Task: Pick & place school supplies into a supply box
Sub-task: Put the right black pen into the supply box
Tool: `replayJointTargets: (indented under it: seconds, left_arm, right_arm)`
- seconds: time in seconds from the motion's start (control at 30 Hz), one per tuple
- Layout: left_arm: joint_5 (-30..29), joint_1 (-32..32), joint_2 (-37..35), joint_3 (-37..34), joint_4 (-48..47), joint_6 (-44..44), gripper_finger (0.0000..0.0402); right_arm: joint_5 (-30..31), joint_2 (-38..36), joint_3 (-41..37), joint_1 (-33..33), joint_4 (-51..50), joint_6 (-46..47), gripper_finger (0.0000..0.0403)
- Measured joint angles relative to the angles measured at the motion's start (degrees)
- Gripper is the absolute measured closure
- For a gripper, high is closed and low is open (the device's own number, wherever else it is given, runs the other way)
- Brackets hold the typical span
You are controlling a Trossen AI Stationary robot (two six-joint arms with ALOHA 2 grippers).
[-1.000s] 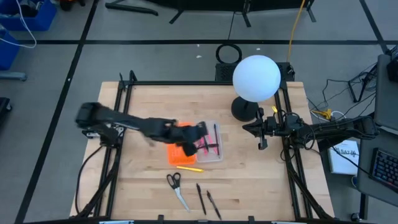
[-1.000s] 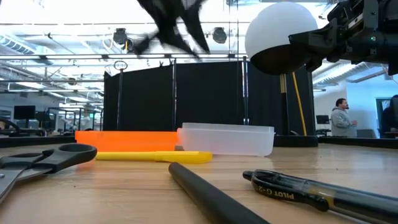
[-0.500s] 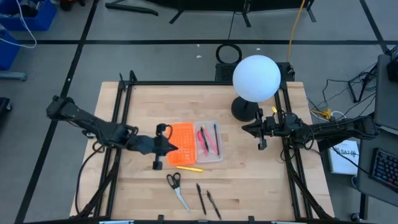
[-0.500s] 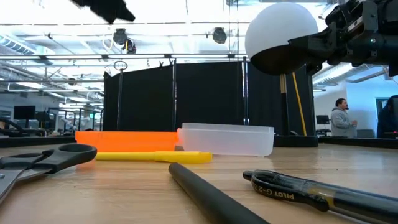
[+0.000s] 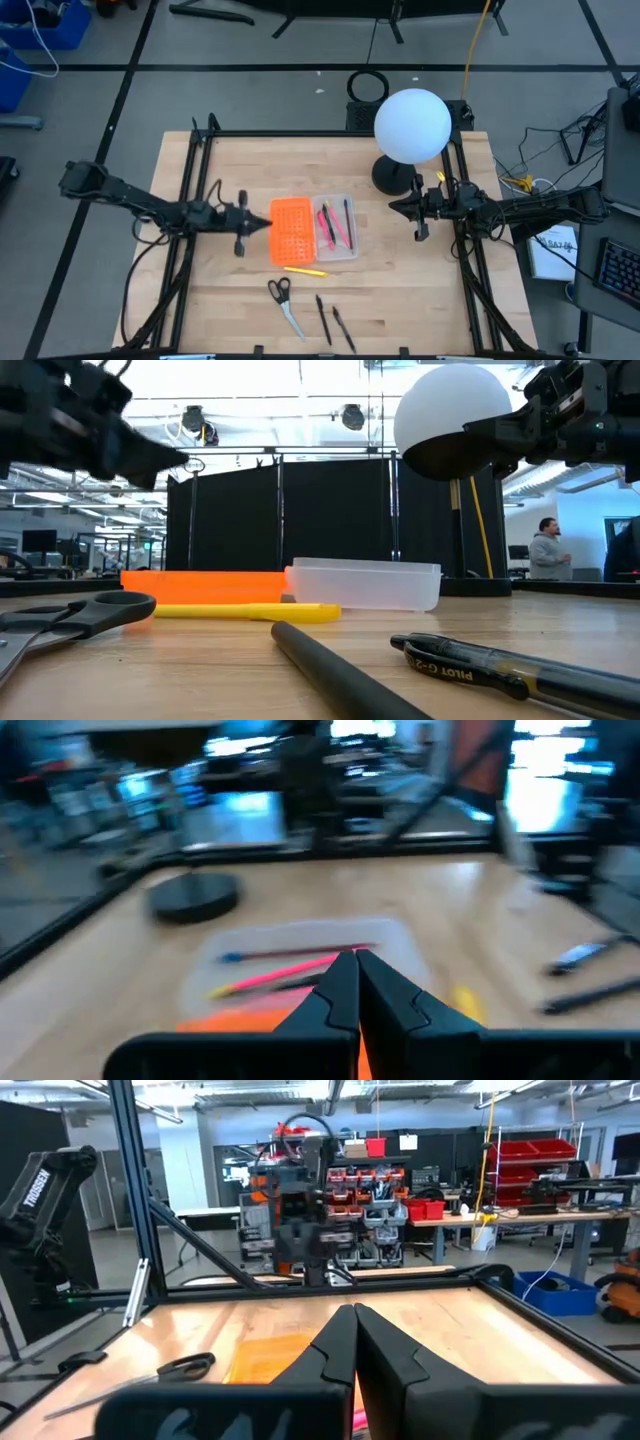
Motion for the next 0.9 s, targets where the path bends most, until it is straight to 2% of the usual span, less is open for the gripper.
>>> replayJointTargets:
  seconds: [0.07,0.17,0.3,0.53,0.9]
  left_arm:
    - [0.3,3.6,-1.4,-1.1,0.0,0.0,0.0395]
    - [4.2,8.6,-3.0,-2.1,0.8,3.0,0.0394]
    - [8.7,11.3,-5.9,-2.6,2.2,6.2,0.0397]
    - [7.5,9.3,-12.9,-2.5,-2.7,7.7,0.0397]
    - [-2.6,-0.1,-29.4,-2.5,-16.4,14.1,0.0399]
  right_arm:
    - [0.0,0.0,0.0,0.0,0.0,-0.5,0.0403]
    - [0.0,0.0,0.0,0.0,0.2,-1.6,0.0403]
    - [0.0,0.0,0.0,0.0,0.7,-2.5,0.0403]
    - [0.0,0.0,0.0,0.0,0.1,-1.3,0.0403]
    - [0.0,0.0,0.0,0.0,-0.9,0.4,0.0403]
